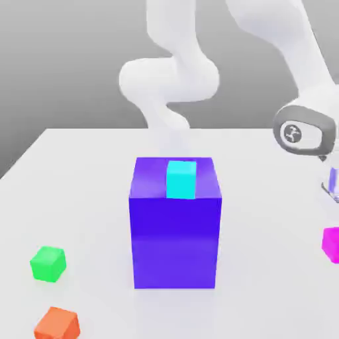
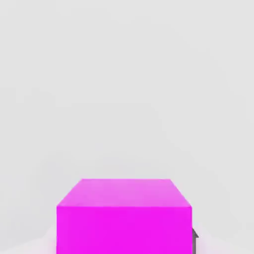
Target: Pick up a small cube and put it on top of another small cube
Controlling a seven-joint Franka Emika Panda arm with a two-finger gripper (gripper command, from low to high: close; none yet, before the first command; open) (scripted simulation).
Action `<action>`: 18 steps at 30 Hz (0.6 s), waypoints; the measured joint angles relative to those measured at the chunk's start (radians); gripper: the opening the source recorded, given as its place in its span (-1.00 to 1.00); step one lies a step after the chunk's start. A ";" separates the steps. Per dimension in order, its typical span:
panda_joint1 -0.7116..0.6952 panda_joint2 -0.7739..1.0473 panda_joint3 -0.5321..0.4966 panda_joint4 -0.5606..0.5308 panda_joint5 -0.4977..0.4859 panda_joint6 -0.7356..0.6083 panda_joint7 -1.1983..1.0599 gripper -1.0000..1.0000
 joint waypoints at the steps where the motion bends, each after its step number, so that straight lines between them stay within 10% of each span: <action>1: -0.022 -0.002 -0.004 0.002 0.000 -0.003 -0.040 -1.00; 18: -0.380 -0.040 -0.075 0.031 0.034 -0.051 -0.742 -1.00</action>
